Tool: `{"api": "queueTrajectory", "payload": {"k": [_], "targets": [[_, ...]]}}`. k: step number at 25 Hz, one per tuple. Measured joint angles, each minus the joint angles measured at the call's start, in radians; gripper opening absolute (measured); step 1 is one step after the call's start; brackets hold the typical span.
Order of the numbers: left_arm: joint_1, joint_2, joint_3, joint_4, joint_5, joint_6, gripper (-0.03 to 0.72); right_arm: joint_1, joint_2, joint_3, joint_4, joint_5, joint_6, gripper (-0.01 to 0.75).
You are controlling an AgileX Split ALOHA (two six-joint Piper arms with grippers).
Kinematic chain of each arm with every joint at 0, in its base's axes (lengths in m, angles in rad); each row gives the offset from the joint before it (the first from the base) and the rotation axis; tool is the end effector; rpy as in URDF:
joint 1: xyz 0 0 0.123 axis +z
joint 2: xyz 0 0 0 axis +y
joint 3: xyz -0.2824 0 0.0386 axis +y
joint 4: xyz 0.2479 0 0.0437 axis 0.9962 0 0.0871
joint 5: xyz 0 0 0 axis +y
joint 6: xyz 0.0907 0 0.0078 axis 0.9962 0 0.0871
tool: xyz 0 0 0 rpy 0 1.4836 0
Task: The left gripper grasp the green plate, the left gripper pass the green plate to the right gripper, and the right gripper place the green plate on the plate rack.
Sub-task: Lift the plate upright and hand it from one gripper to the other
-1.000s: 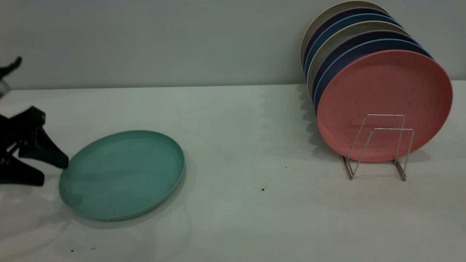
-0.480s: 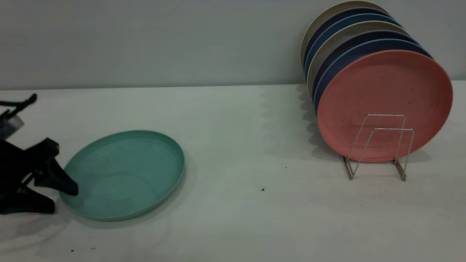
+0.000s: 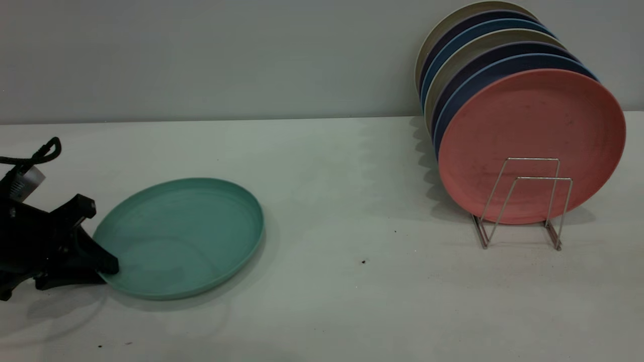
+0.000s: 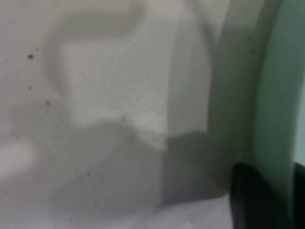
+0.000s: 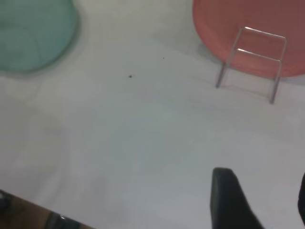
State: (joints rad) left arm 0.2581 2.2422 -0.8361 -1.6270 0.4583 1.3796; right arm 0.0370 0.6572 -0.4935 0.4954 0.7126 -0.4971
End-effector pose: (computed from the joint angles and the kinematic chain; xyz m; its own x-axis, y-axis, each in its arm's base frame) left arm 0.3121 0.0407 0.0043 -0.8716 -0.4631 -0.1605 -0.3409 0.8081 -0.4803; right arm 0.1152 0.0326 0.2712 -0.6308 -0.1268 -0.7655 -0.3379 0.9330 0.1239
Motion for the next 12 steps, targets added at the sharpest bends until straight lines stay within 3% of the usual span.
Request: {"api": "queueTrajectory", "payload": {"k": [3, 7, 12], "targets": [[0.0, 0.0, 0.0, -0.003, 0.005, 0.024, 0.024, 0.0, 0.001, 0.0, 0.048, -0.004, -0.001, 0.371], [0.0, 0.002, -0.001, -0.017, 0.033, 0.062, 0.016, 0.0, 0.036, 0.0, 0.163, -0.008, -0.035, 0.371], [-0.004, 0.001, -0.002, -0.077, 0.087, 0.14, 0.015, 0.0, 0.158, 0.0, 0.393, -0.035, -0.22, 0.371]]}}
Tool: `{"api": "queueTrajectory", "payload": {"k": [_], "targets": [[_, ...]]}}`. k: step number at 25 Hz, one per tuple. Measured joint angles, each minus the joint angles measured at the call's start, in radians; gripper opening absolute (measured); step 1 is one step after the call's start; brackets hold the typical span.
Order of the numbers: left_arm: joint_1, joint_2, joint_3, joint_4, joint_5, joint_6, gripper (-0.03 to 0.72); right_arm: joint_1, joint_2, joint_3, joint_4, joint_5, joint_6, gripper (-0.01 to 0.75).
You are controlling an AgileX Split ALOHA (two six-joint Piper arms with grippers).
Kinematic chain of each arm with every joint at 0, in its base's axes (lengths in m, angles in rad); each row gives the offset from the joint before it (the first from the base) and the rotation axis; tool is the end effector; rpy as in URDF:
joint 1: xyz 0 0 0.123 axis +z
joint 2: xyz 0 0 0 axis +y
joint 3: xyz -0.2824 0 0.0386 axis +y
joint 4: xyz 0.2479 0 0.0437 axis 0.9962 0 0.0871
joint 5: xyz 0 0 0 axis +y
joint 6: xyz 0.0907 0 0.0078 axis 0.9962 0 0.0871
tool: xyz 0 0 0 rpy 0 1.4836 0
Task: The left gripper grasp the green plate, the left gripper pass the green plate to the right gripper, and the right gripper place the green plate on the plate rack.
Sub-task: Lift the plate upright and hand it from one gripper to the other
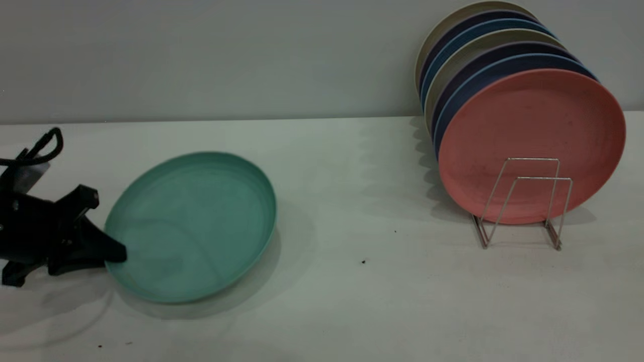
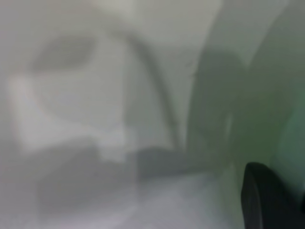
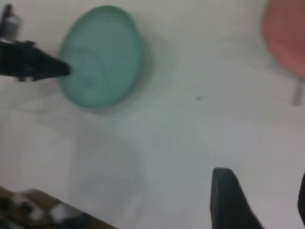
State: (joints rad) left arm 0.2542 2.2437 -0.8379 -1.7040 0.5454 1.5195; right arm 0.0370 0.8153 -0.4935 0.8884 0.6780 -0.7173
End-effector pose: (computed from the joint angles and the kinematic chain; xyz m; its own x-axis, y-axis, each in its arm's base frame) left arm 0.3172 0.0339 0.0087 -0.8844 -0.4117 -0.2198 -0.2399 0.8050 -0.5427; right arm 0.1422 0.0497 0.2665 -0.6654 0.0163 -0.7463 -0.3722 0.8594 0.3506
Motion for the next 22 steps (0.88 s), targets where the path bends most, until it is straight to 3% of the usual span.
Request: {"api": "queueTrajectory", "payload": {"k": [5, 15, 22], "targets": [[-0.058, -0.054, 0.0, -0.005, 0.006, 0.022, 0.015, 0.0, 0.205, -0.001, 0.257, -0.046, -0.252, 0.371], [-0.293, -0.176, -0.007, -0.003, -0.026, 0.009, 0.015, 0.0, 0.614, -0.008, 0.724, -0.08, -0.8, 0.371], [-0.434, -0.178, -0.007, -0.021, -0.025, 0.003, 0.015, 0.0, 0.802, -0.015, 0.878, -0.017, -0.994, 0.371]]}}
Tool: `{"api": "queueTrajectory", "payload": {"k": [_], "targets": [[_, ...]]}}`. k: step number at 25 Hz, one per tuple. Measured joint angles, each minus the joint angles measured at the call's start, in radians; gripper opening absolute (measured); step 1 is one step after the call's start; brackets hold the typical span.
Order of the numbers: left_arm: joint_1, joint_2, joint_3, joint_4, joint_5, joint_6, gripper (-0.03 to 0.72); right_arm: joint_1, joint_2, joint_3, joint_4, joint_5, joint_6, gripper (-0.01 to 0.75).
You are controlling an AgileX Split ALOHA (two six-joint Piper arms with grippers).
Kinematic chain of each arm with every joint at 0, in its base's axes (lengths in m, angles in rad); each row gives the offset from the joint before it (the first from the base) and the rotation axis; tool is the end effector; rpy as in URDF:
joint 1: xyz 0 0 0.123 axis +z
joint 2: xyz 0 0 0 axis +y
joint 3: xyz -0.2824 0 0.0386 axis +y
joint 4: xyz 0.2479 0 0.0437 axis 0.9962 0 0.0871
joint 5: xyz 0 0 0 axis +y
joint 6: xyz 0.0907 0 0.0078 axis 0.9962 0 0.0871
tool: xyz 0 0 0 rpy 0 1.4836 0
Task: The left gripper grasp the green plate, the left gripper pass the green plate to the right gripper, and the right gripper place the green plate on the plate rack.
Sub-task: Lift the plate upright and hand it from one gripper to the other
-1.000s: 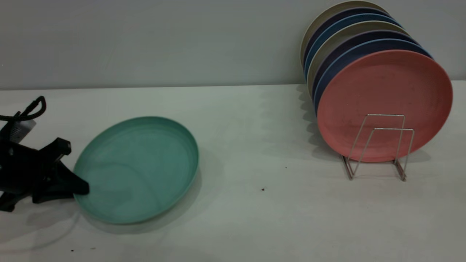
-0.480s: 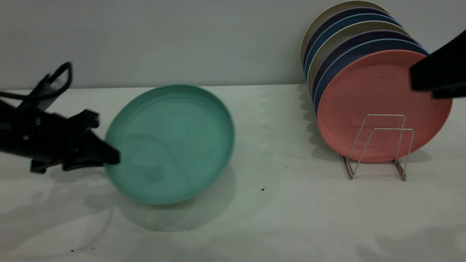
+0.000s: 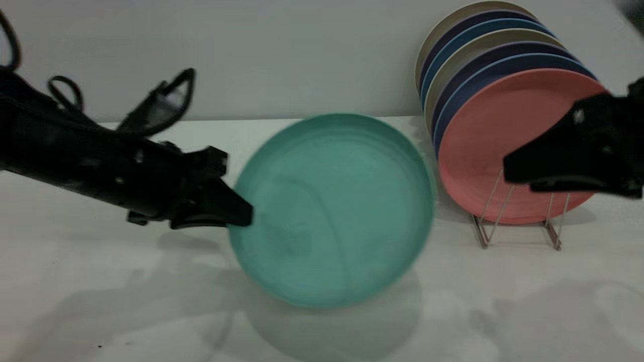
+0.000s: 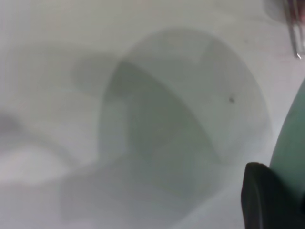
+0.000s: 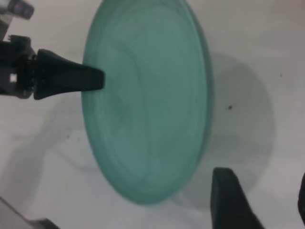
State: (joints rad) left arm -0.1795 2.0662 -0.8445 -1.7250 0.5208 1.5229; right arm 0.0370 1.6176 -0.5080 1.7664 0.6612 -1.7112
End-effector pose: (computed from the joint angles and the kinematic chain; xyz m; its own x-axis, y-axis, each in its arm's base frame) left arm 0.3204 -0.1037 0.0665 -0.9191 -0.0308 -0.3928 0.1973 0.8268 -0.5267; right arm 0.2457 0.0641 0.1452 -0.8049 0.0544 -0.5909 -0.3337 0.7820 0.5265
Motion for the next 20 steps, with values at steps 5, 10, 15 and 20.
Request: {"api": "queueTrajectory", "payload": {"k": [5, 10, 15, 20], "targets": [[-0.067, 0.0, -0.001, -0.024, 0.0, -0.005, 0.015, 0.0, 0.071, -0.003, 0.004, 0.017, -0.026, 0.371], [-0.118, 0.0, -0.02, -0.028, 0.0, -0.025, 0.014, 0.0, 0.081, -0.004, 0.005, 0.036, -0.033, 0.371], [-0.164, 0.0, -0.038, -0.029, 0.008, -0.039, 0.014, 0.0, 0.081, -0.004, 0.005, 0.04, -0.034, 0.371], [-0.187, 0.0, -0.066, -0.029, 0.055, -0.052, 0.014, 0.0, 0.081, -0.004, 0.005, 0.042, -0.034, 0.371]]}}
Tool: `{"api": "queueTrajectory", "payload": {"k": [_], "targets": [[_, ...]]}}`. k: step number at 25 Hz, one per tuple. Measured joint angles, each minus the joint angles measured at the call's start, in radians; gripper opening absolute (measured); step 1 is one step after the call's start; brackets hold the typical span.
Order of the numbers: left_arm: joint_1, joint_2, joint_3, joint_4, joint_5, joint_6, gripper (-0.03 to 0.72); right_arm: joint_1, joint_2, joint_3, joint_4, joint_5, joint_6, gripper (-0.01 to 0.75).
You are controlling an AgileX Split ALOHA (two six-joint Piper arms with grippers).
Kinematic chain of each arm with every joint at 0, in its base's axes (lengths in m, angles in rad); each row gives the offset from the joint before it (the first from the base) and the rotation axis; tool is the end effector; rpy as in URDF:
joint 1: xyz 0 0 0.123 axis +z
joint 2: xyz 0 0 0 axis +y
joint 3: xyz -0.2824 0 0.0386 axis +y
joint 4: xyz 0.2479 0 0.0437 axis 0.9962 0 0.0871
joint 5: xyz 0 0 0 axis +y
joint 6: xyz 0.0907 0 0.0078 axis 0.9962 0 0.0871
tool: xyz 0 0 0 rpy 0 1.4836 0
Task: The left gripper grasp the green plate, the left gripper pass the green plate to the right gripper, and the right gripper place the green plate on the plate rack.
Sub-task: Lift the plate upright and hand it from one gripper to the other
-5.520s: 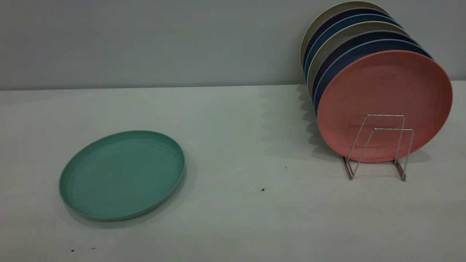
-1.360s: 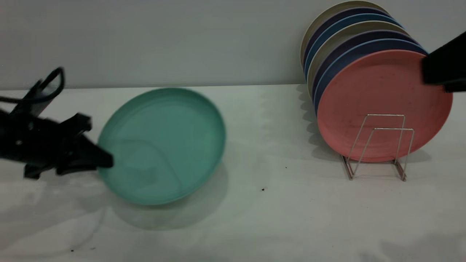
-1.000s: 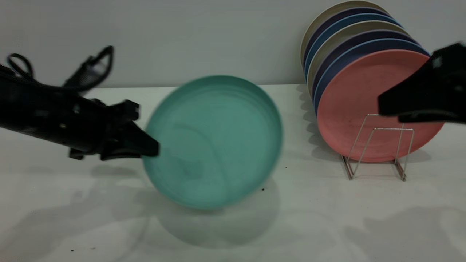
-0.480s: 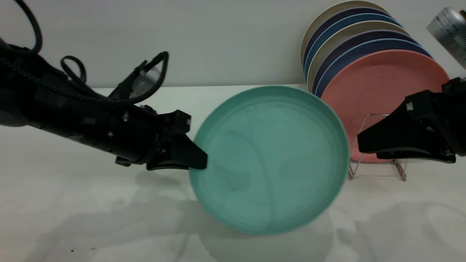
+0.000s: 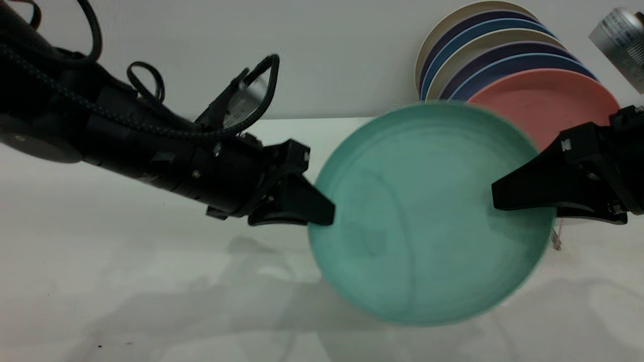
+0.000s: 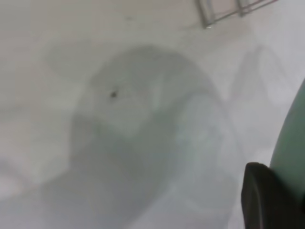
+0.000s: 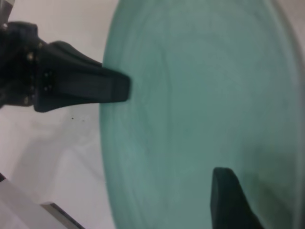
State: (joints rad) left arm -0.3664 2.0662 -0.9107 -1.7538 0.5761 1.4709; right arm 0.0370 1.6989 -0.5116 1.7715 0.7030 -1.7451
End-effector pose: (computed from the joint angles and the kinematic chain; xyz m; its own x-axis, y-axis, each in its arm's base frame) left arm 0.3119 -0.1720 0.0814 -0.9068 0.0660 -0.4163 0.3267 0.7340 -0.5954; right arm 0.2473 0.0670 0.1281 -0.8347 0.0358 -0.5496 -0.3350 0.7590 0.5583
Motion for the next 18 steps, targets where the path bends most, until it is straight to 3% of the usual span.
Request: {"api": "queueTrajectory", "payload": {"k": [3, 8, 14, 18], "targets": [[0.0, 0.0, -0.009, 0.0, 0.028, -0.002, 0.014, 0.0, 0.0, 0.0, 0.0, 0.0, 0.0, 0.327], [0.002, 0.0, -0.01, 0.005, 0.042, -0.002, 0.014, 0.0, 0.0, 0.0, 0.008, -0.009, 0.004, 0.092], [0.004, 0.0, -0.01, 0.02, 0.082, -0.01, 0.053, -0.007, 0.002, 0.0, 0.01, -0.024, 0.007, 0.086], [0.008, 0.0, -0.01, 0.1, 0.129, -0.032, 0.164, -0.007, 0.002, 0.0, -0.008, -0.03, 0.0, 0.086]]}}
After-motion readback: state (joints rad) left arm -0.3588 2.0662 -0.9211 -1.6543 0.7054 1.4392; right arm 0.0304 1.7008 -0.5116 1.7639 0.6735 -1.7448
